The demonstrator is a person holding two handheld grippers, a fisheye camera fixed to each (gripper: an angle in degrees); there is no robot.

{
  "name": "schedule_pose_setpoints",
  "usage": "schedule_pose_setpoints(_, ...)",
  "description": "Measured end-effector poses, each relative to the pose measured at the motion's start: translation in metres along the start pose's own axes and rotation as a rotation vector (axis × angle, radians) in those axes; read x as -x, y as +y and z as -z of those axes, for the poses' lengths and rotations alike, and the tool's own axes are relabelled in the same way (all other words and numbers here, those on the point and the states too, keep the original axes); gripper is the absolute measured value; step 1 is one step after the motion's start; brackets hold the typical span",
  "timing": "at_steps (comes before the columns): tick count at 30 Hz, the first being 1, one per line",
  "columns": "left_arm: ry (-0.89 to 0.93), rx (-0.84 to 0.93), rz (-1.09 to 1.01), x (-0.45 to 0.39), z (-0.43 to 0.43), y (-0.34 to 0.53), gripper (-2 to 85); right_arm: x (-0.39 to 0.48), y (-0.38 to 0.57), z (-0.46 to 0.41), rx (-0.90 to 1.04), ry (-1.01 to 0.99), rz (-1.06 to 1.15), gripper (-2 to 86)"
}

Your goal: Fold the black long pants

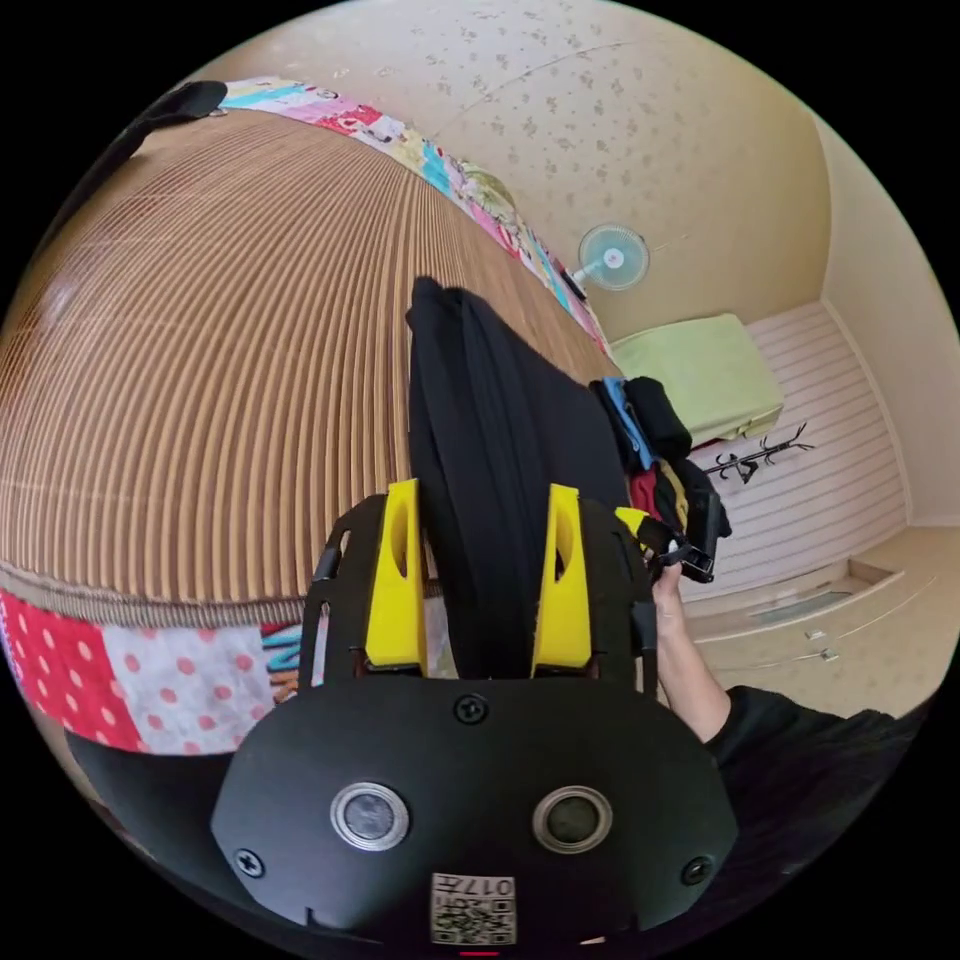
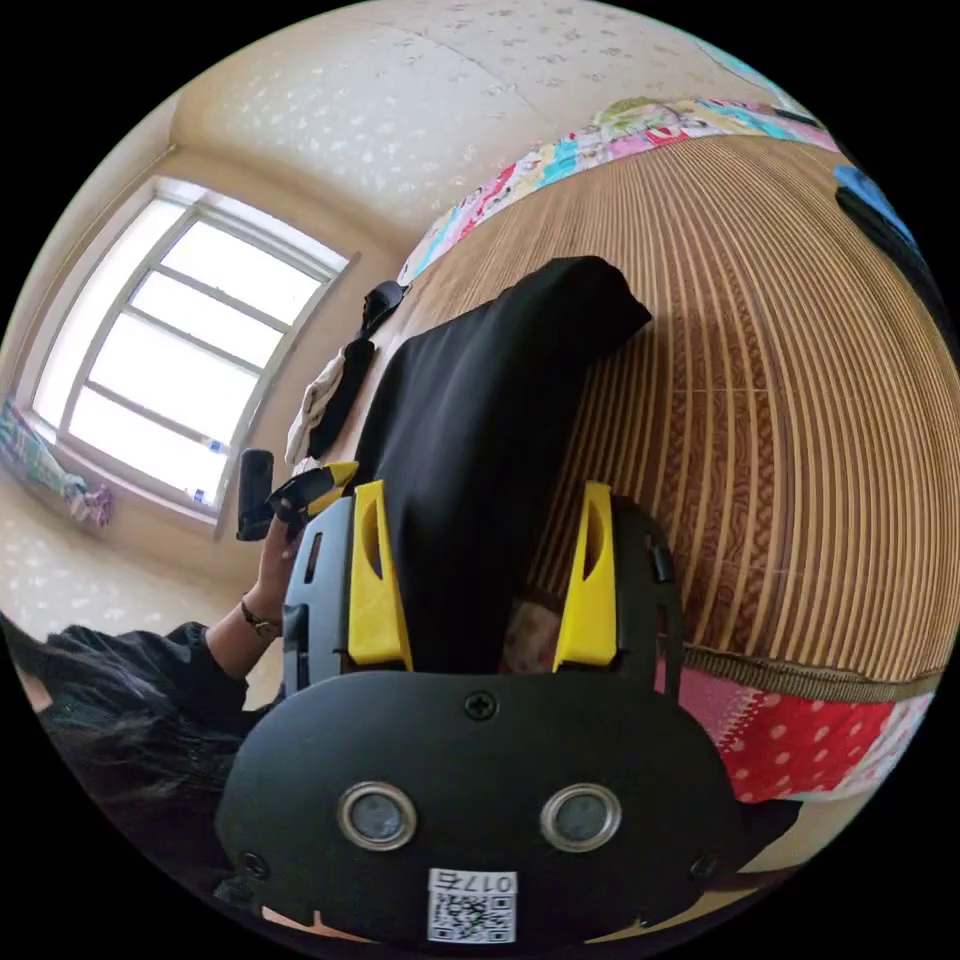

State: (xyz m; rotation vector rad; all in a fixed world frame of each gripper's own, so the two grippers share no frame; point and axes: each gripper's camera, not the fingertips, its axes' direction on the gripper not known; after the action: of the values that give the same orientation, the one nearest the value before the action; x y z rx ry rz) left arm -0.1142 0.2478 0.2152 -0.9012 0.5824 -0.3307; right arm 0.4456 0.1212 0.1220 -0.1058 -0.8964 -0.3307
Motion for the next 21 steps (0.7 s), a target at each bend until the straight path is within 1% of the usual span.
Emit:
schedule_pose_setpoints(2, 0.011, -0.003, 0.006, -0.003, 0.001, 0.016, 16.5, 0.01, 0.02, -0.001, -0.018, 0.011, 0.009, 19.1)
schedule_pose_setpoints(5, 0.022, -0.01, 0.03, -0.004, 0.004, 0.033, 14.9, 0.006, 0.045, 0.004, -0.032, -0.114, -0.065, 15.8)
schedule_pose_setpoints(7, 0.097, 0.051, 0.12, 0.01, 0.005, 0.038, 12.3, -0.014, 0.052, 0.0, 0.06, -0.322, -0.177, 13.2)
schedule_pose_setpoints(8, 0.126, 0.071, 0.142, 0.015, 0.006, 0.039, 11.9, -0.02, 0.054, -0.002, 0.08, -0.391, -0.208, 12.8)
schedule_pose_setpoints(10, 0.236, 0.119, 0.194, 0.028, 0.012, 0.048, 10.9, -0.04, 0.073, -0.005, 0.093, -0.626, -0.296, 11.4)
schedule_pose_setpoints(11, 0.258, 0.126, 0.199, 0.029, 0.014, 0.051, 10.8, -0.042, 0.078, -0.002, 0.08, -0.659, -0.303, 11.0)
schedule_pose_setpoints(13, 0.327, 0.135, 0.195, 0.022, 0.027, 0.059, 10.4, -0.039, 0.097, 0.016, -0.021, -0.774, -0.308, 10.0)
schedule_pose_setpoints(15, 0.384, 0.099, 0.178, 0.008, 0.04, 0.059, 10.3, -0.034, 0.102, 0.031, -0.099, -0.863, -0.288, 9.3)
schedule_pose_setpoints(17, 0.421, 0.055, 0.14, -0.013, 0.053, 0.048, 10.3, -0.026, 0.094, 0.053, -0.169, -0.908, -0.24, 8.7)
schedule_pose_setpoints(21, 0.386, 0.006, -0.025, -0.097, 0.058, -0.015, 10.2, -0.01, 0.035, 0.135, -0.295, -0.826, -0.066, 7.5)
